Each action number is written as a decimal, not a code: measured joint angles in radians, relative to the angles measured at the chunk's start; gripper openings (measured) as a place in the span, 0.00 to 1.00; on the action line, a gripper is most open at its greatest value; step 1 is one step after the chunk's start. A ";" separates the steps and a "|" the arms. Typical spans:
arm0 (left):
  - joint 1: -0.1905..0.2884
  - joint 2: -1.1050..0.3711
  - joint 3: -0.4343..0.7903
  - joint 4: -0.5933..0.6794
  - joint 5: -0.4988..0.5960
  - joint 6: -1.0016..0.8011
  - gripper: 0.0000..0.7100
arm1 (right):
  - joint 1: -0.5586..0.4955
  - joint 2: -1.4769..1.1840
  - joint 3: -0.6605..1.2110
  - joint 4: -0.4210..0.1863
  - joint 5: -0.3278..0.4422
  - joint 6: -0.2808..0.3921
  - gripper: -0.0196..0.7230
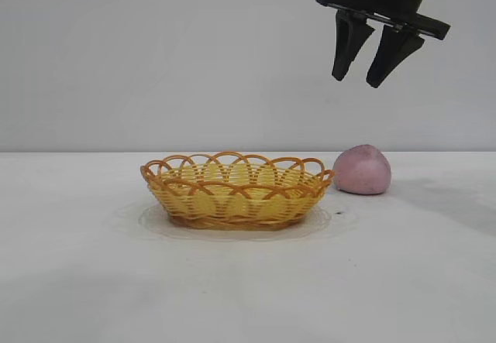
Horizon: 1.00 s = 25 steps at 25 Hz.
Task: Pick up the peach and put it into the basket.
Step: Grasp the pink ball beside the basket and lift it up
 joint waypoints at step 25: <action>0.008 -0.320 0.020 -0.066 0.078 0.100 0.61 | 0.000 0.002 0.000 0.004 0.042 -0.004 0.55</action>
